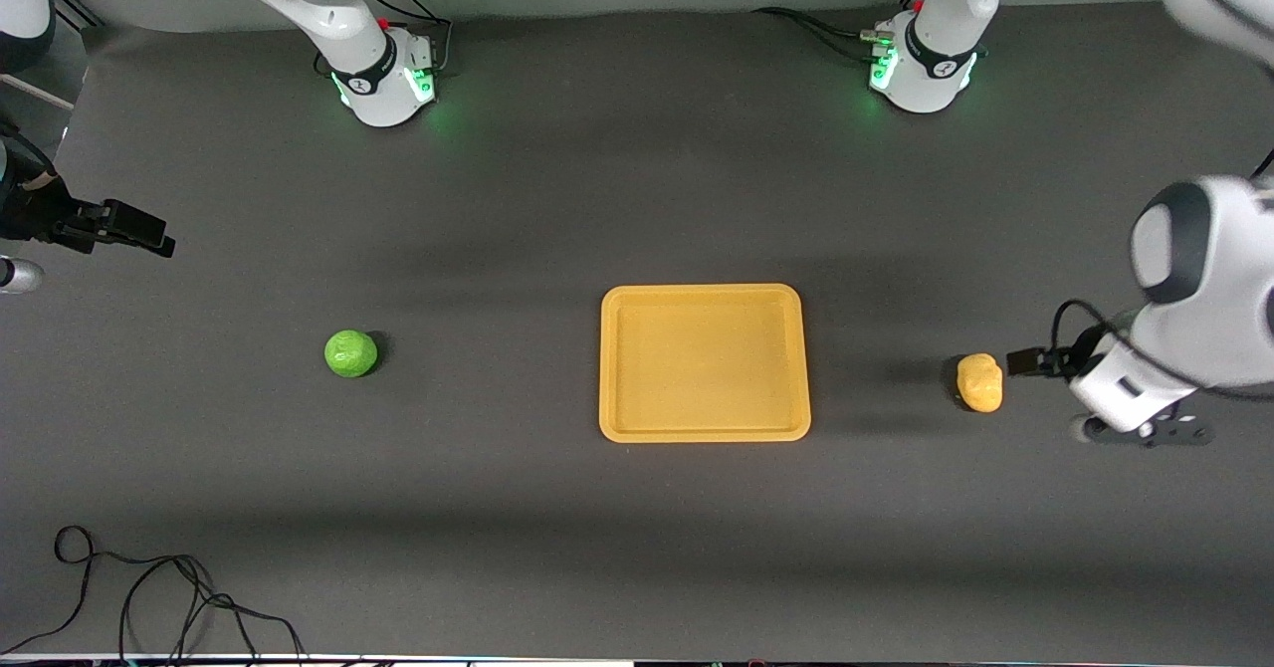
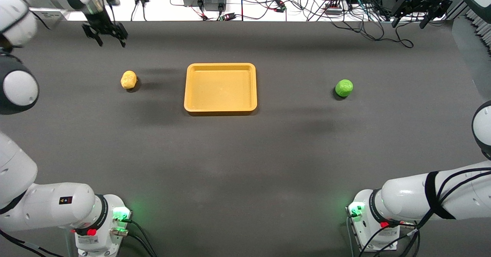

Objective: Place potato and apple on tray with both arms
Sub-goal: 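Move the left gripper toward the yellow potato, then lower the left gripper over the yellow potato and close on it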

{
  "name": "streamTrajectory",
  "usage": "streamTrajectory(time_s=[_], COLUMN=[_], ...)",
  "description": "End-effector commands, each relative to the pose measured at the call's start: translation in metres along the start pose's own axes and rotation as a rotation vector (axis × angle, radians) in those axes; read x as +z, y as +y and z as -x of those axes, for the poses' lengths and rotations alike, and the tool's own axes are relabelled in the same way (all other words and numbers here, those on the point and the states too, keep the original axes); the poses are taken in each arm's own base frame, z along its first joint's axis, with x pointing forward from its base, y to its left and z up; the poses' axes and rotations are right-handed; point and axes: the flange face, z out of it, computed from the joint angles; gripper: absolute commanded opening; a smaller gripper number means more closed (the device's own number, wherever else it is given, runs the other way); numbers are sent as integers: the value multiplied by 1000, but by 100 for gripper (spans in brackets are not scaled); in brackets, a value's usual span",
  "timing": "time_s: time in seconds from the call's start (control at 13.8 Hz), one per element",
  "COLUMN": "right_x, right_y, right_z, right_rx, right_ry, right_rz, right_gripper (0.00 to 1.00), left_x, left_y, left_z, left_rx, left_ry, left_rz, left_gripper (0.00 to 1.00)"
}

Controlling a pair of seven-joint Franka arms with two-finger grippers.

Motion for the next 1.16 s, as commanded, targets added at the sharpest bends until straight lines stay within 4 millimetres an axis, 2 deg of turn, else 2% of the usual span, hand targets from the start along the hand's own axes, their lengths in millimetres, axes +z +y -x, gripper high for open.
streamTrajectory(time_s=[0.0,0.15,0.22,0.36,0.65,0.87,1.09], right_x=[-4,-4,-3,1,5,7,8], right_y=[-1,-1,-1,-1,-1,-3,-3], right_z=[2,3,3,1,-1,-1,-1], right_rx=[-6,-8,-8,-5,-1,0,0], right_ry=[-16,-17,-19,-27,-35,-39,-39], right_rz=[-4,-10,-10,-11,-21,-25,-26], right_gripper=[100,100,100,100,100,100,100], left_x=[57,101,120,147,152,156,156], left_y=[-16,-14,-20,-25,-24,-23,-25], left_z=[-1,4,6,12,16,18,23], left_rx=[7,11,2,-7,-6,-8,-24], left_ry=[57,95,116,108,72,48,-6], left_rz=[-11,4,11,21,21,23,29], left_gripper=[100,100,100,100,99,88,84])
